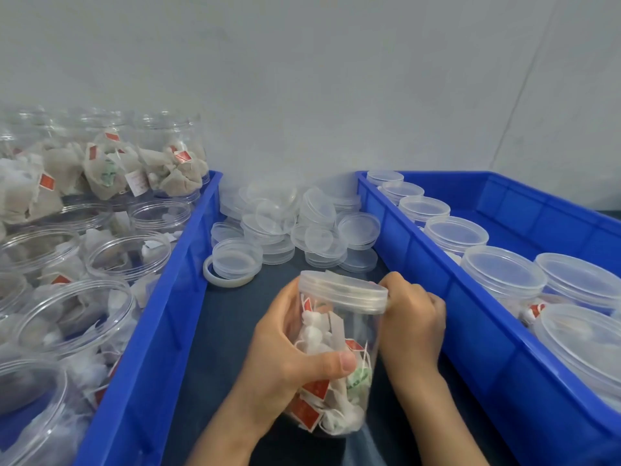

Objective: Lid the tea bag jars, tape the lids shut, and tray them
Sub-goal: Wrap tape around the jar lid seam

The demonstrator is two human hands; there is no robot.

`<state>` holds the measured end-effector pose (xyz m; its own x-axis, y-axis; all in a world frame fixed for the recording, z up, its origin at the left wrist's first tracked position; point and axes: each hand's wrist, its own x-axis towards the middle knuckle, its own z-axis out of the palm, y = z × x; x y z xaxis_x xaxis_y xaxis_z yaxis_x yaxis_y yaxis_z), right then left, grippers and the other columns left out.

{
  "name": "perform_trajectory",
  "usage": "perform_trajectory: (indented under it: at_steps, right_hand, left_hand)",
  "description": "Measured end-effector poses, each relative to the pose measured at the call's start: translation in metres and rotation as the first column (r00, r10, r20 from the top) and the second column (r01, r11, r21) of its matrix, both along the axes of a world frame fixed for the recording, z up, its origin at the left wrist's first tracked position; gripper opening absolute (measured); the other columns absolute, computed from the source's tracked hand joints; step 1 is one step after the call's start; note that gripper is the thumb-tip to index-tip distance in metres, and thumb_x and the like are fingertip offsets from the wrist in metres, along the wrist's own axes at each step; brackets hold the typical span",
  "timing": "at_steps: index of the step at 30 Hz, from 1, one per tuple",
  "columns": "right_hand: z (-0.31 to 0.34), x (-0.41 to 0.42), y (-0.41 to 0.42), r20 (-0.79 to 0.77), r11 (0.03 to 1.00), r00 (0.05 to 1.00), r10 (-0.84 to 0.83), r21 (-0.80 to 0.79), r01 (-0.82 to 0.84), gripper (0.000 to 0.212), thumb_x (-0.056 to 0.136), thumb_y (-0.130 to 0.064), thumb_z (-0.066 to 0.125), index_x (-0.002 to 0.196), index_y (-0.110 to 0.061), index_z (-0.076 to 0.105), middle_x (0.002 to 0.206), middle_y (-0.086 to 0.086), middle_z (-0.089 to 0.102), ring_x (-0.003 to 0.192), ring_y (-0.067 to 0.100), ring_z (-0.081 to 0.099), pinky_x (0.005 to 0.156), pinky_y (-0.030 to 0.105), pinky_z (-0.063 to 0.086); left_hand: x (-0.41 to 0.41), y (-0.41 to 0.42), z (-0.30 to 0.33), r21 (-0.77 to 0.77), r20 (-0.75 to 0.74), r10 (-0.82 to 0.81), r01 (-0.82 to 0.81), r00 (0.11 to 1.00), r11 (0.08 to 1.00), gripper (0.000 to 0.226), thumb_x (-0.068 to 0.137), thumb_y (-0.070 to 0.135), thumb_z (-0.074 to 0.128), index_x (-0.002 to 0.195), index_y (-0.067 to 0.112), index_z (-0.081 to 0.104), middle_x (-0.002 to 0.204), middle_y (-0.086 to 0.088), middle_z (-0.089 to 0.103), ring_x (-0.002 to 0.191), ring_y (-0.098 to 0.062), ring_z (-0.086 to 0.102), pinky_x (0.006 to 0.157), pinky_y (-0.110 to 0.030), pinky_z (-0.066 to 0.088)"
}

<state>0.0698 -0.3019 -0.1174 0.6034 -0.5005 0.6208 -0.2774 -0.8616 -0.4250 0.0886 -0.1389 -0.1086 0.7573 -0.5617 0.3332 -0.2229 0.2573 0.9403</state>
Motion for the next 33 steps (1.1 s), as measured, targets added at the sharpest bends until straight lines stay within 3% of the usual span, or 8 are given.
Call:
perform_trajectory:
  at_steps: [5, 9, 13, 17, 21, 25, 28, 33]
  right_hand:
    - [-0.001, -0.002, 0.017, 0.155, 0.997, 0.985, 0.073, -0.020, -0.071, 0.026, 0.061, -0.004, 0.055, 0.054, -0.016, 0.034, 0.043, 0.003, 0.039, 0.046, 0.018, 0.034, 0.063, 0.036, 0.042]
    - [-0.001, -0.004, 0.019, 0.138, 0.993, 0.985, 0.100, -0.072, -0.091, 0.018, 0.061, -0.011, 0.053, 0.048, -0.010, 0.040, 0.040, 0.003, 0.039, 0.043, 0.019, 0.033, 0.053, 0.029, 0.036]
    - [0.000, -0.003, 0.021, 0.060, 0.990, 0.995, 0.084, -0.116, -0.077, 0.027, 0.044, 0.002, 0.079, 0.064, -0.010, 0.065, 0.043, 0.001, 0.048, 0.040, 0.025, 0.046, 0.048, 0.029, 0.040]
    - [-0.003, -0.001, 0.023, -0.111, 0.999, 0.993, 0.046, 0.006, -0.046, 0.069, 0.069, -0.014, 0.075, 0.133, -0.014, 0.049, 0.064, 0.001, 0.059, 0.061, 0.023, 0.054, 0.061, 0.030, 0.040]
    - [-0.011, -0.003, 0.023, -0.102, 0.991, 0.988, 0.113, 0.084, -0.105, 0.049, 0.080, -0.021, 0.061, 0.123, -0.028, 0.040, 0.090, -0.008, 0.058, 0.087, 0.018, 0.056, 0.066, 0.026, 0.026]
    - [-0.014, -0.009, 0.020, -0.172, 0.964, 0.951, 0.256, 0.117, -0.238, 0.033, 0.081, -0.024, 0.055, 0.091, -0.035, 0.025, 0.085, -0.018, 0.036, 0.097, 0.009, 0.048, 0.069, 0.020, 0.022]
    - [-0.012, -0.015, 0.018, -0.217, 0.910, 0.888, 0.404, 0.189, -0.368, 0.032, 0.083, -0.024, 0.053, 0.101, -0.035, 0.029, 0.092, -0.025, 0.028, 0.107, 0.004, 0.042, 0.072, 0.015, 0.023]
    - [0.003, -0.026, -0.003, -0.349, 0.767, 0.684, 0.640, 0.337, -0.546, 0.073, 0.074, -0.019, 0.059, 0.132, -0.045, 0.023, 0.131, -0.032, 0.025, 0.130, -0.005, 0.025, 0.104, 0.016, 0.029]
  left_hand:
    - [-0.001, -0.006, 0.000, 0.027, -0.017, -0.089, 0.089, 0.996, 0.996, 0.090, 0.052, 0.047, 0.086, 0.128, 0.017, 0.049, 0.122, -0.004, 0.062, 0.116, -0.020, 0.057, 0.094, -0.032, 0.048]
    - [-0.001, -0.005, -0.003, 0.100, -0.090, 0.004, 0.005, 0.996, 0.995, 0.099, 0.050, 0.091, 0.050, 0.132, 0.036, 0.043, 0.132, 0.010, 0.056, 0.125, -0.007, 0.049, 0.109, -0.038, 0.035]
    - [0.005, 0.000, -0.005, 0.214, -0.081, 0.290, -0.267, 0.954, 0.939, 0.120, 0.045, 0.092, 0.050, 0.145, 0.035, 0.020, 0.140, 0.017, 0.044, 0.122, 0.008, 0.043, 0.096, -0.013, 0.036]
    - [0.008, 0.001, -0.004, 0.157, -0.020, 0.574, -0.565, 0.818, 0.810, 0.080, 0.066, 0.063, 0.053, 0.137, 0.028, 0.040, 0.121, 0.016, 0.058, 0.097, 0.015, 0.055, 0.085, -0.013, 0.044]
    - [-0.005, -0.002, -0.003, 0.080, 0.209, 0.718, -0.743, 0.664, 0.665, 0.032, 0.089, 0.057, 0.046, 0.112, 0.038, 0.057, 0.093, 0.030, 0.061, 0.088, 0.015, 0.058, 0.081, -0.012, 0.045]
    - [-0.011, 0.003, 0.006, 0.302, 0.408, 0.632, -0.751, 0.659, 0.588, 0.089, 0.062, 0.084, 0.026, 0.133, 0.035, 0.049, 0.111, 0.023, 0.058, 0.110, -0.002, 0.054, 0.089, -0.027, 0.043]
    - [-0.010, 0.000, 0.014, 0.590, 0.497, 0.502, -0.700, 0.708, 0.402, 0.136, 0.026, 0.102, 0.018, 0.146, 0.040, -0.001, 0.136, 0.023, 0.042, 0.126, -0.003, 0.039, 0.093, -0.027, 0.038]
    - [0.005, -0.009, 0.014, 0.583, 0.393, 0.527, -0.647, 0.754, 0.491, 0.129, 0.034, 0.085, 0.052, 0.142, 0.040, -0.002, 0.140, 0.018, 0.040, 0.126, -0.005, 0.041, 0.092, -0.027, 0.037]
